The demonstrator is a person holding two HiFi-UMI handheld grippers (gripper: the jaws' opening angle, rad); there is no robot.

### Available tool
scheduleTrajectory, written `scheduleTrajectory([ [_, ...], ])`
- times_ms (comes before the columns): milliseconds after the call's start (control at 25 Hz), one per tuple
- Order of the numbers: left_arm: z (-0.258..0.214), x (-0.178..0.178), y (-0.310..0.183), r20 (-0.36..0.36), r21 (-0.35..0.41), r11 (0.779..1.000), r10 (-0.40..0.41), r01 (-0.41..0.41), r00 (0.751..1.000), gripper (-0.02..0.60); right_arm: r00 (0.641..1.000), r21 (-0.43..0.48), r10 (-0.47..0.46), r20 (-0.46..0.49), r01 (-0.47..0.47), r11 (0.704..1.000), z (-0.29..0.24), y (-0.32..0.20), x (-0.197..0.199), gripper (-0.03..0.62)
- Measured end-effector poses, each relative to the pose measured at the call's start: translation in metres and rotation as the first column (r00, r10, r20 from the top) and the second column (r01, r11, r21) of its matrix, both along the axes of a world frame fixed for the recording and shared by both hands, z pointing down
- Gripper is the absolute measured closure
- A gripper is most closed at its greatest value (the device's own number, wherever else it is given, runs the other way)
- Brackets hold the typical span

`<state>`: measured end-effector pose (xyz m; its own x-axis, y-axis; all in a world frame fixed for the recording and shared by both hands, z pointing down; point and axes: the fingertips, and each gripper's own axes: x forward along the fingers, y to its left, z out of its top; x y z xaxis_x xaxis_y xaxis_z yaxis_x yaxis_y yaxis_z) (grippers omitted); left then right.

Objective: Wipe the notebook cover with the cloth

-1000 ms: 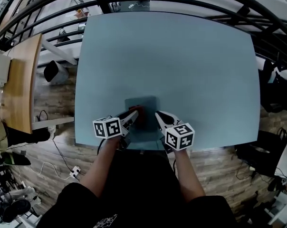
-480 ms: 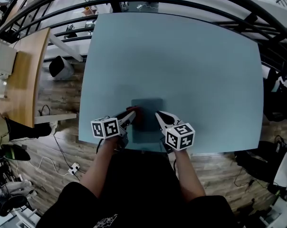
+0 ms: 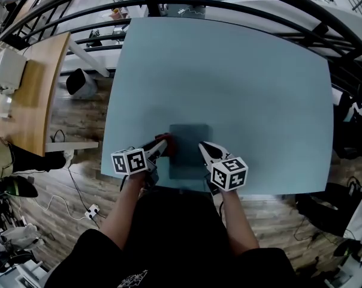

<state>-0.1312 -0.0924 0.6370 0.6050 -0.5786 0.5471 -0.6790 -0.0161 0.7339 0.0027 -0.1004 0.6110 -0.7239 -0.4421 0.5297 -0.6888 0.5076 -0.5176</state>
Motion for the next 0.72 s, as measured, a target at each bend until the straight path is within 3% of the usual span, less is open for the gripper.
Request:
scheduleTrajectory([
  [320,-0.012,0.010,0.005,-0.020,0.019,1.000,0.011,-0.011,1.000,0.482,1.000,-0.002,0.026,-0.002,-0.026,1.000,-0.004,0.010,0.014,0.588],
  [720,-0.012,0.063,0.015,-0.066,0.026,0.995,0.094,-0.093,0.993,0.482,0.997,-0.006,0.076,-0.004,-0.076,0.997,-0.005,0.028,0.039,0.588],
])
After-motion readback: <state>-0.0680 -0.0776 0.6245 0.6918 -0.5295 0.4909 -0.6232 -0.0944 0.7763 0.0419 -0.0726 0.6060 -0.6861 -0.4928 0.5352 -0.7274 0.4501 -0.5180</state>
